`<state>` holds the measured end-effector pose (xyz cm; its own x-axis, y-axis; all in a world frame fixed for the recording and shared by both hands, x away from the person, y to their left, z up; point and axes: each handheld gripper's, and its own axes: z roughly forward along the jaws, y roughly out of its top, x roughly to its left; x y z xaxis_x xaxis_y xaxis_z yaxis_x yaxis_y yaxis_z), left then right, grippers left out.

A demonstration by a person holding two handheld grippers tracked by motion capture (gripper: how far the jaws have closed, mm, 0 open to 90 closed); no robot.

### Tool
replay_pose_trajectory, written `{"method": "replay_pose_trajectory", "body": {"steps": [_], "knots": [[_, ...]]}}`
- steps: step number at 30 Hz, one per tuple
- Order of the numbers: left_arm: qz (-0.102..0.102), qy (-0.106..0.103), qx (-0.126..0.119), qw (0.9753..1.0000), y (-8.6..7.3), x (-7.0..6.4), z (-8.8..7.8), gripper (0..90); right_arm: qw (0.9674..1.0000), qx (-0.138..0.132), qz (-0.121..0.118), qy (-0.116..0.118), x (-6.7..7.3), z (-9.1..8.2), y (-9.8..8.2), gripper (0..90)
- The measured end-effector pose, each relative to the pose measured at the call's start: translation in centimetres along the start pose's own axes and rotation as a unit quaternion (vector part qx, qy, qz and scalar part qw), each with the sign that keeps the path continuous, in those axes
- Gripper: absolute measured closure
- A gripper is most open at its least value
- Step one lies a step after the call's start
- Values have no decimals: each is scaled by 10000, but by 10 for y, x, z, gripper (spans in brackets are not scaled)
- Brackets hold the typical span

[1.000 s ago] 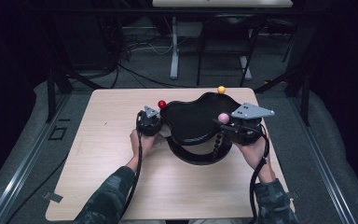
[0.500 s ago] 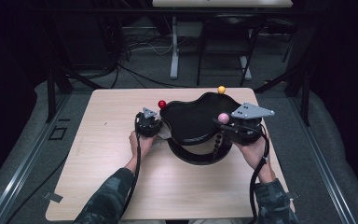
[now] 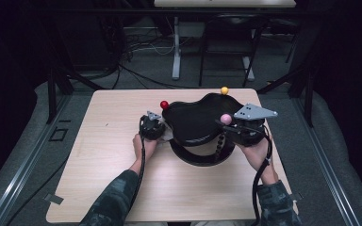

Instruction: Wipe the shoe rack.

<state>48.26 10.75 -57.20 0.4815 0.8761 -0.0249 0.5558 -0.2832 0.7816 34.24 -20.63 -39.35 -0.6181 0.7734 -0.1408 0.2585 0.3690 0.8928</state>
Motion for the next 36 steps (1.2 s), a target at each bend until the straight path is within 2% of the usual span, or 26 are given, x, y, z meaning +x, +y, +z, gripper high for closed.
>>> {"method": "replay_pose_trajectory", "body": {"steps": [4,8,9,11,14,21,23,29,33,34,36], "knots": [[52,-44,-141,9999,1,6,-21,814,10000,16,-5,-30,0,0,0,598],[-1,-63,-337,9994,3,15,-55,816,10000,-4,1,16,0,0,0,598],[-41,-48,-399,9992,3,17,-63,815,10000,34,-7,-49,0,0,0,598],[1,-60,-432,9990,4,21,-79,816,10000,39,-6,-50,0,0,1,598],[90,-7,-517,9986,3,28,-107,815,10000,43,-7,-49,0,0,1,598],[16,180,-651,9977,-9,55,-172,815,10000,50,-8,-50,0,0,1,598],[-9,273,-595,9979,-14,64,-189,816,10000,40,-6,-15,0,0,1,598],[-100,524,-356,9979,-39,88,-211,815,10000,61,-13,-49,1,0,1,597],[-341,625,-150,9974,-64,106,-210,814,10000,43,-12,-22,0,0,1,597],[-458,656,-70,9968,-72,112,-208,813,10000,24,-11,-14,0,0,1,597],[-559,722,108,9958,-83,121,-204,813,10000,40,-9,-19,0,0,1,597]]}}
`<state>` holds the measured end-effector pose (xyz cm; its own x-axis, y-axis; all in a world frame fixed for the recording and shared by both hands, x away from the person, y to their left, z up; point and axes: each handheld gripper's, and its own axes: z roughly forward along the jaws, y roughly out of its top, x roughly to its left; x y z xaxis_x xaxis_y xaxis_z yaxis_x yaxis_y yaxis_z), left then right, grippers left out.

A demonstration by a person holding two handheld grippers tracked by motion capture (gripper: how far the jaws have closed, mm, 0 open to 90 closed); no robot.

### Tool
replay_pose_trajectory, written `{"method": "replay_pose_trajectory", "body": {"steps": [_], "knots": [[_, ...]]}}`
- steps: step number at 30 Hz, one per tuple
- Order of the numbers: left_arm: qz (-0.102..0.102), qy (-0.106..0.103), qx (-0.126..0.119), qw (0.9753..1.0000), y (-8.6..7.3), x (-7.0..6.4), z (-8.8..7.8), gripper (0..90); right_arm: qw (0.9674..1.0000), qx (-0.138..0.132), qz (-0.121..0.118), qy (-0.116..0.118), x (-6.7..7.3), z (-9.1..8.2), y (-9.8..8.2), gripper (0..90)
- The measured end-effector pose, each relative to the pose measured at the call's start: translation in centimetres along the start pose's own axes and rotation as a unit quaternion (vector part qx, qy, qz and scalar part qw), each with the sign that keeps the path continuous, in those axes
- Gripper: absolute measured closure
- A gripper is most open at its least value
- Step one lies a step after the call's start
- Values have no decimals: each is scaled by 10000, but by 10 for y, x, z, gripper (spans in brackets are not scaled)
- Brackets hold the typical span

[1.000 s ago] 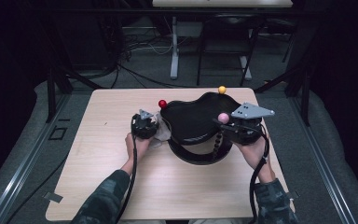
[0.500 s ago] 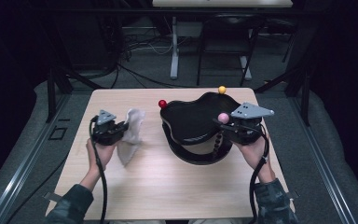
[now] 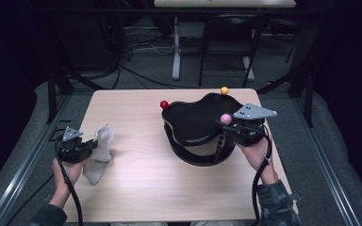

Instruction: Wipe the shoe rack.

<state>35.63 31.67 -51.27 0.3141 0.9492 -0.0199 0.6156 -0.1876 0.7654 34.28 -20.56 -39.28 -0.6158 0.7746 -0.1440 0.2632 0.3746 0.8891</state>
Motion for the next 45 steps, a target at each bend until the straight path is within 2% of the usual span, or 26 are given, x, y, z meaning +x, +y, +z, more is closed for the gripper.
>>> {"method": "replay_pose_trajectory", "body": {"steps": [4,7,13,16,19,23,28,33,36,40,43,44,45], "knots": [[-161,149,385,9990,-17,16,13,810,10000,11,-2,-55,0,0,0,597],[-248,204,542,9980,-28,22,20,805,10000,12,-3,-61,1,0,0,598],[-286,311,756,9962,-37,26,28,783,10000,11,0,-64,1,0,0,598],[-345,278,738,9963,-37,27,27,723,10000,12,-2,-67,1,0,0,598],[-502,286,651,9962,-34,30,20,567,10000,12,-3,-66,1,0,0,598],[-563,267,308,9976,-23,31,3,414,10000,14,-5,-61,1,0,0,598],[-493,125,-44,9987,-7,21,-6,306,10000,18,-3,-56,1,0,0,598],[-324,-128,-245,9991,7,5,-1,219,10000,6,9,-15,0,0,0,598],[-169,-322,-310,9989,18,-8,9,177,10000,16,8,-14,0,0,0,598],[16,-601,-245,9979,30,-27,28,140,10000,24,6,-64,1,0,0,598],[168,-817,-208,9963,38,-43,45,119,10000,45,11,50,0,0,0,598],[214,-914,-206,9954,42,-49,52,110,9999,16,17,-138,1,0,0,598],[232,-979,-211,9947,43,-53,56,102,9999,54,14,100,0,-1,1,598]]}}
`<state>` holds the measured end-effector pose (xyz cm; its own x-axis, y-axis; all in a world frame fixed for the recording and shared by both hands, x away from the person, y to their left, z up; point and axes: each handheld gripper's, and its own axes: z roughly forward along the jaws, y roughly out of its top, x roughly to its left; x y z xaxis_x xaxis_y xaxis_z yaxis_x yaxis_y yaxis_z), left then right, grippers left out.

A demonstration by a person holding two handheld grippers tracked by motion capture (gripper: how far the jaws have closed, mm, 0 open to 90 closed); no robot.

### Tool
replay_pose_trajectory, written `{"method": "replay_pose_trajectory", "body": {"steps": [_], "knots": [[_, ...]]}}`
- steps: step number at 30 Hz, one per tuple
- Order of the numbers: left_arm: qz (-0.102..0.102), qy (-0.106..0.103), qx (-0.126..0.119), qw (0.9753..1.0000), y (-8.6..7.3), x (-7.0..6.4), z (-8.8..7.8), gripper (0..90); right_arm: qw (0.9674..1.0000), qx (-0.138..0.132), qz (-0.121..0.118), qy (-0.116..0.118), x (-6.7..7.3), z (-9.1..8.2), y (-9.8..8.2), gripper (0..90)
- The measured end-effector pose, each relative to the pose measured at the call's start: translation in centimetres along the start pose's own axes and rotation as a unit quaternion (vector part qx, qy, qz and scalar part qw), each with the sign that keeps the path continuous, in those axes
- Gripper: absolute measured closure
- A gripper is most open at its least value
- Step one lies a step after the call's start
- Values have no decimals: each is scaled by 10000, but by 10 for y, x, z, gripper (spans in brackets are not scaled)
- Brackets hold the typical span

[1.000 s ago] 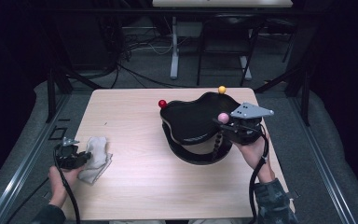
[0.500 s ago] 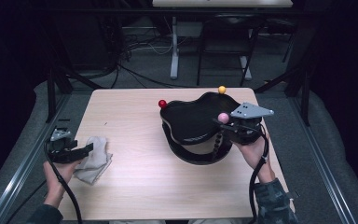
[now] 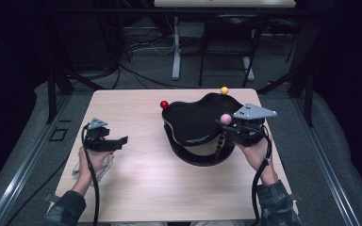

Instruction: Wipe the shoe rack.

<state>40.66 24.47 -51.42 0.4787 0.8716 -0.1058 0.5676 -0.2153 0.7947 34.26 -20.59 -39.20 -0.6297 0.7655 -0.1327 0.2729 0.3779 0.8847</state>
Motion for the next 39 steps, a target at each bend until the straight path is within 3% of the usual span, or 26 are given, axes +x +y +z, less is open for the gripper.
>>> {"method": "replay_pose_trajectory", "body": {"steps": [1,2,4,6,12,19,24,30,33,39], "knots": [[68,-49,-4,10000,3,-4,8,100,9998,-25,4,-176,1,0,0,598],[104,-82,10,9999,4,-7,12,94,10000,-7,8,-79,1,0,0,598],[160,-160,-48,9997,9,-13,25,91,9997,-32,14,-228,2,1,0,598],[148,-268,-77,9995,13,-18,37,89,9999,-5,17,-103,1,0,0,598],[307,-475,-30,9984,24,-36,72,89,9999,-9,27,-145,1,0,0,598],[406,-596,-15,9974,34,-48,106,99,9999,-10,26,-142,1,0,0,598],[587,-579,-35,9966,40,-57,126,164,9999,-25,27,-134,1,1,0,598],[667,-507,-92,9964,45,-63,144,329,9999,-23,30,-133,1,1,0,598],[724,-484,-139,9961,44,-63,152,457,9999,-24,34,-131,1,1,0,598],[739,-360,-294,9962,47,-67,158,653,9999,-12,38,-144,2,1,0,598]]}}
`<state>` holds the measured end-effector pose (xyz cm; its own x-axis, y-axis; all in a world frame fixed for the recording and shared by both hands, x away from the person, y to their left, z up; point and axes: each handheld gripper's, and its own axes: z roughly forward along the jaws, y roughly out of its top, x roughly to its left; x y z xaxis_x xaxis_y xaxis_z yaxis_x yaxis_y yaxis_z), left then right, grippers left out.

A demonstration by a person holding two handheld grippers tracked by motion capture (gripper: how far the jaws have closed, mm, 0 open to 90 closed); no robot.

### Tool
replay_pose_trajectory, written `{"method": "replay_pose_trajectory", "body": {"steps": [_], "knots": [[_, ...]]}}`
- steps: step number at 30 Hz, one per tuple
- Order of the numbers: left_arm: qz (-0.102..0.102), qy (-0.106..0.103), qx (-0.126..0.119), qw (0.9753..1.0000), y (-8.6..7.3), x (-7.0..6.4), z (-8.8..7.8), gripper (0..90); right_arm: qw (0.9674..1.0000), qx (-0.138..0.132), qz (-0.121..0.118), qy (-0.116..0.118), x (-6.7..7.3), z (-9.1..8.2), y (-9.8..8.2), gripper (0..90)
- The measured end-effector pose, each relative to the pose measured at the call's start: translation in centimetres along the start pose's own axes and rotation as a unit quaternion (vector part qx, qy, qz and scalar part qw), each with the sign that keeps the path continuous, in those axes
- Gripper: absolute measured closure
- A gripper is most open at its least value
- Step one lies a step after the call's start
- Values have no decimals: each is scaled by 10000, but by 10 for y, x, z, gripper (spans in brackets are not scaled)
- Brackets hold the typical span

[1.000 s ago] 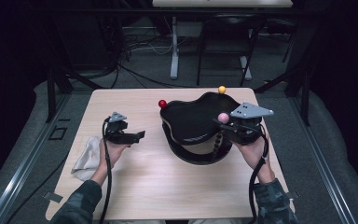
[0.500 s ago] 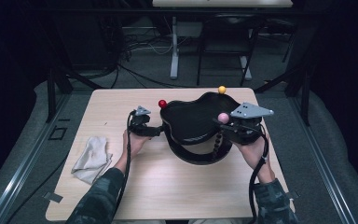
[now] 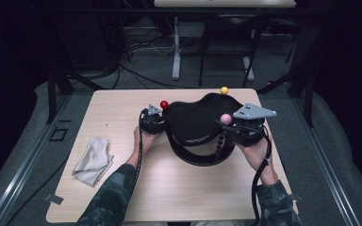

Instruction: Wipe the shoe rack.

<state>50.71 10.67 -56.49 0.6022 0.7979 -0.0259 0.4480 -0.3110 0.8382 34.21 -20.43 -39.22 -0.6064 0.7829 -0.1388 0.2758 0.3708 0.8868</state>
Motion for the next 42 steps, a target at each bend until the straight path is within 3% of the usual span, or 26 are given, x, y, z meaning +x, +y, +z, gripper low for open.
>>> {"method": "replay_pose_trajectory", "body": {"steps": [3,13,23,32,42], "knots": [[88,26,-10,10000,1,-2,2,735,10000,2,3,-1,0,0,0,598],[81,13,53,10000,-3,-1,-7,744,10000,-8,23,-59,0,1,0,598],[60,33,72,10000,-19,-1,-33,745,9998,33,48,-184,-2,5,0,597],[27,88,148,9998,-32,-9,-56,745,9990,-27,108,-432,-4,10,-3,597],[-140,55,109,9998,-42,-14,-68,736,9985,-354,381,-145,-12,-8,-13,450]]}}
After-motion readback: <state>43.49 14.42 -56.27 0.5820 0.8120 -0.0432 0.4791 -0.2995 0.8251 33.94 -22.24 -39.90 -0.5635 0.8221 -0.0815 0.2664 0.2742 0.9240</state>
